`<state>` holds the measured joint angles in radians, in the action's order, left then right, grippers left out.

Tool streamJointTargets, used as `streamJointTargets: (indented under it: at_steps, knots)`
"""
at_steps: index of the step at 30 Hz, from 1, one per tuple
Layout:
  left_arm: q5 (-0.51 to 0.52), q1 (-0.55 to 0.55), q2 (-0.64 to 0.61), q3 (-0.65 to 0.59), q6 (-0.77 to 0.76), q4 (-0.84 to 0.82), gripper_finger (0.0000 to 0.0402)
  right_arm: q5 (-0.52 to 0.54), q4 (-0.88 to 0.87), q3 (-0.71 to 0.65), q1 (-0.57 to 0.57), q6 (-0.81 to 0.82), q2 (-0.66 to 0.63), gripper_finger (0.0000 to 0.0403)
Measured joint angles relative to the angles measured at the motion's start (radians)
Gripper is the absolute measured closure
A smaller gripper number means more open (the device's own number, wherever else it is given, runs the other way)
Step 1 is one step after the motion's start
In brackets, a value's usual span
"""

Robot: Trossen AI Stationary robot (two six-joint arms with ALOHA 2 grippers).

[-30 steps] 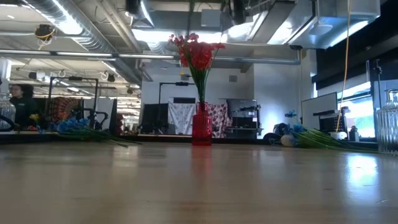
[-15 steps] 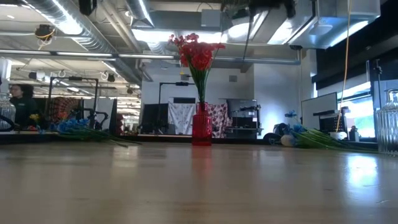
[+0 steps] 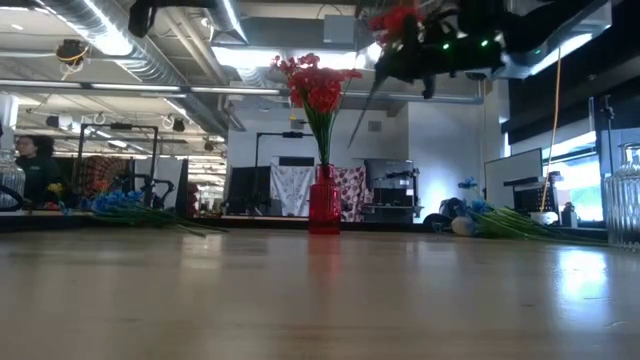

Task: Sort flowers into vase by color
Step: Put the red flowers into the red vase

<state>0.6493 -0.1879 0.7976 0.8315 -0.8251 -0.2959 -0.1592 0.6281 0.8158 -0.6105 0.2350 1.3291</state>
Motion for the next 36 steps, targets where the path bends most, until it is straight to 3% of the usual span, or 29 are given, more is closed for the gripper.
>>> streamJointTargets:
  at_steps: [6, 24, 29, 36]
  knots:
    - [0.027, 0.001, 0.021, 0.001, -0.062, 0.007, 0.0293, -0.046, 0.044, 0.039, 0.001, -0.008, 0.096, 0.0395]
    - [0.115, 0.019, 0.029, 0.001, -0.057, 0.016, 0.0293, -0.079, 0.111, 0.042, 0.012, -0.033, 0.210, 0.0397]
    - [0.036, 0.056, 0.029, 0.001, -0.056, 0.016, 0.0293, -0.072, 0.106, 0.042, 0.054, -0.088, 0.257, 0.0394]
    - [-0.012, 0.115, 0.029, 0.001, -0.015, 0.016, 0.0293, 0.031, 0.028, 0.042, 0.112, -0.130, 0.278, 0.0376]
